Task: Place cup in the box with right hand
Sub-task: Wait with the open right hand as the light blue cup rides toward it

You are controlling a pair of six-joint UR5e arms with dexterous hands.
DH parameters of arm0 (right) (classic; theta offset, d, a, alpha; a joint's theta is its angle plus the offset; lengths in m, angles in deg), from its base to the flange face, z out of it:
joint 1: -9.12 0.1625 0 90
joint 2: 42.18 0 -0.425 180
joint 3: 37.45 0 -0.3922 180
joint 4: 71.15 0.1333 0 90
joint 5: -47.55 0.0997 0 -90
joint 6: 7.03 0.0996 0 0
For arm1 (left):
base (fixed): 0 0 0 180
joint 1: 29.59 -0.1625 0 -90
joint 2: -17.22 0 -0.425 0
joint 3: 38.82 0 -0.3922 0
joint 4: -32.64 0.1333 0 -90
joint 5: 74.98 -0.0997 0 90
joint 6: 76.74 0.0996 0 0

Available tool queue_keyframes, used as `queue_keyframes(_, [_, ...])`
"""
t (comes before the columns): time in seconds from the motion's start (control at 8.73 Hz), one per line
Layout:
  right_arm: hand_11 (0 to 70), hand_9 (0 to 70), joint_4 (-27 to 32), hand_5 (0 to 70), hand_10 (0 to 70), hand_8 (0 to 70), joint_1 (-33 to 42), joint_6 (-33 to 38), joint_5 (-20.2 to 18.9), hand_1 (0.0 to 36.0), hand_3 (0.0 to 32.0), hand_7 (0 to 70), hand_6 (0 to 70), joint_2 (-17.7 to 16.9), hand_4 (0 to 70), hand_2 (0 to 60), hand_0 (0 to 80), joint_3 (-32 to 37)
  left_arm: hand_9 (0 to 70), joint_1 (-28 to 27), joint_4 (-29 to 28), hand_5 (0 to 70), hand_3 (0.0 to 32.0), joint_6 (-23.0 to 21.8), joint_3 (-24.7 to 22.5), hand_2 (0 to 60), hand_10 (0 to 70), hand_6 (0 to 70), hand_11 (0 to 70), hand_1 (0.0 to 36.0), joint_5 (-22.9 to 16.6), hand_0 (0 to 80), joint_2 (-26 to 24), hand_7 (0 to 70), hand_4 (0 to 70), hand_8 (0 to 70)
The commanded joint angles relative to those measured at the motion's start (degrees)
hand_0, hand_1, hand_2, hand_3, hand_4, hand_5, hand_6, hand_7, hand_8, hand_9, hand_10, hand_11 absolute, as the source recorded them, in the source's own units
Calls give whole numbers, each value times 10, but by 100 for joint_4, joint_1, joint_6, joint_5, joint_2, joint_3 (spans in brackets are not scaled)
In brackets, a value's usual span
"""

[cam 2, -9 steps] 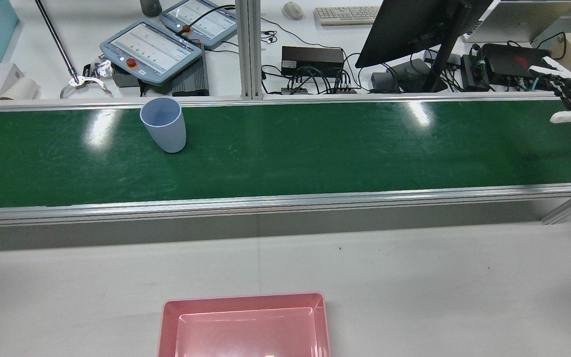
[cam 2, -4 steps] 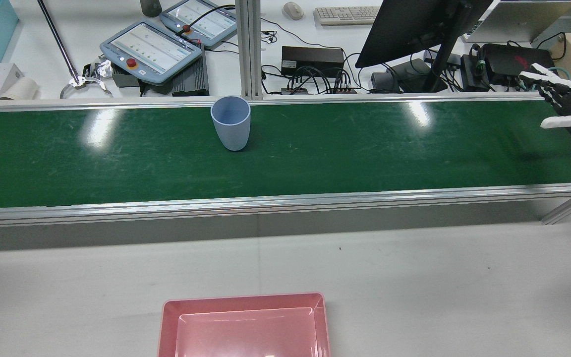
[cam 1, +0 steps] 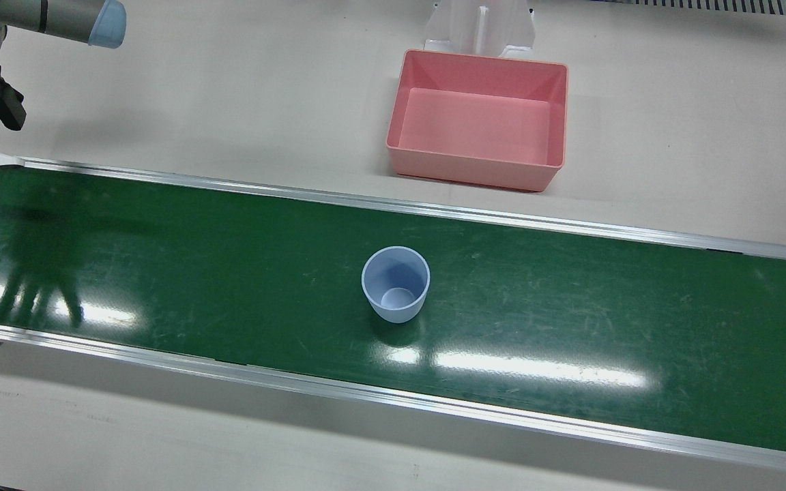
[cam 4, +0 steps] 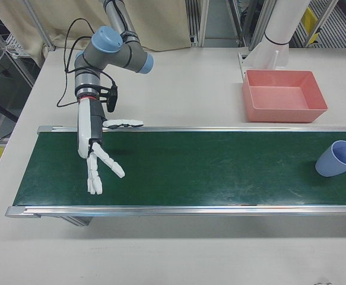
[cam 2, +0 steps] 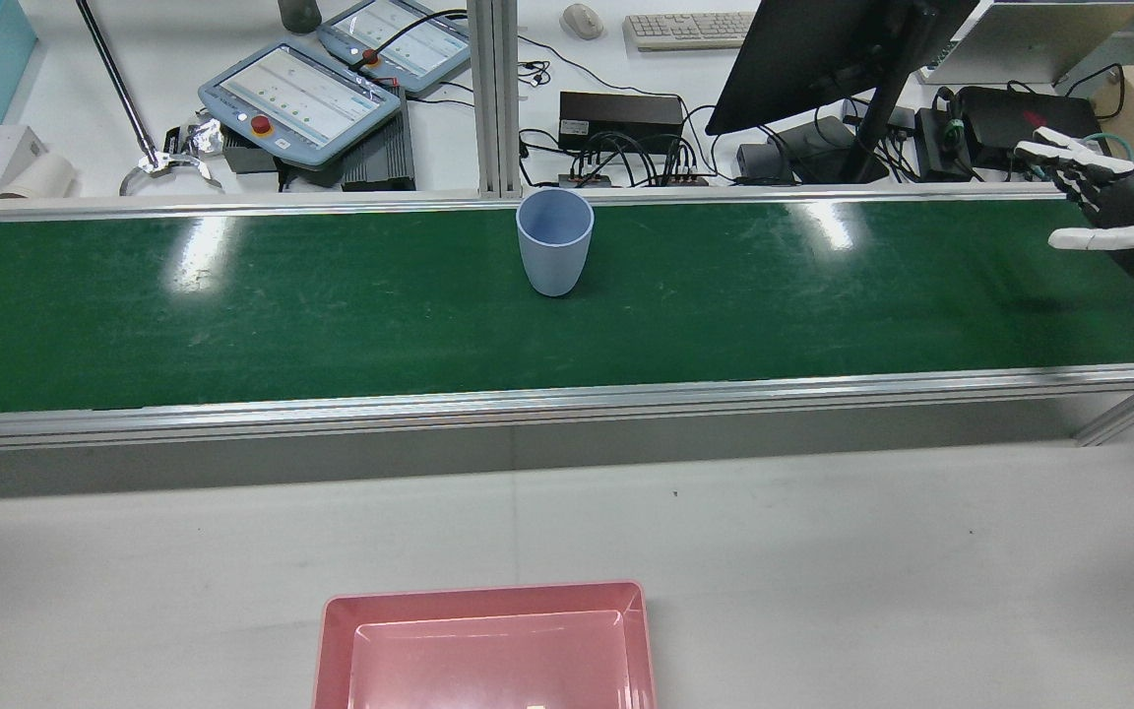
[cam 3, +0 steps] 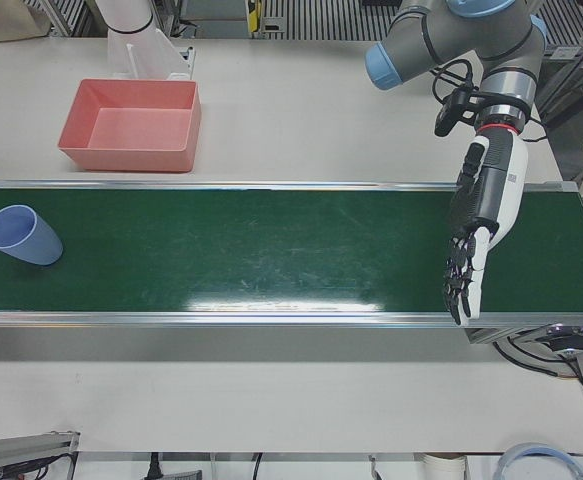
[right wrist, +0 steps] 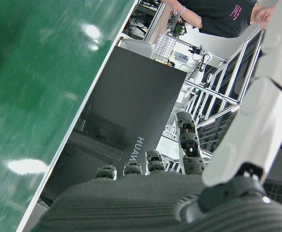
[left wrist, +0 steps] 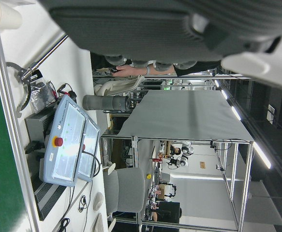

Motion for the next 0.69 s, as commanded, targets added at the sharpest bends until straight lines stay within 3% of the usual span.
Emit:
queue_keyframes(0.0, [31,52,-1,39,11,14,-18,7,0,131,26,113,28,47,45,170,448,37,0,0,3,0,0,0,0,0,0,0,0,0,1,0,0,0,0,0])
queue_keyframes(0.23, [34,53,-1,40,13,15,-27,-1,0,86,26,107,28,38,87,0,476,46,0,0,-6,0,0,0,0,0,0,0,0,0,1,0,0,0,0,0])
queue_keyframes(0.46, [35,54,8,40,14,16,-44,-10,9,113,26,109,28,47,62,102,459,98,0,0,-6,0,0,0,0,0,0,0,0,0,1,0,0,0,0,0])
queue_keyframes(0.57, [35,55,8,40,14,17,-44,-10,0,104,24,108,29,47,70,68,464,125,0,0,-6,0,0,0,0,0,0,0,0,0,1,0,0,0,0,0])
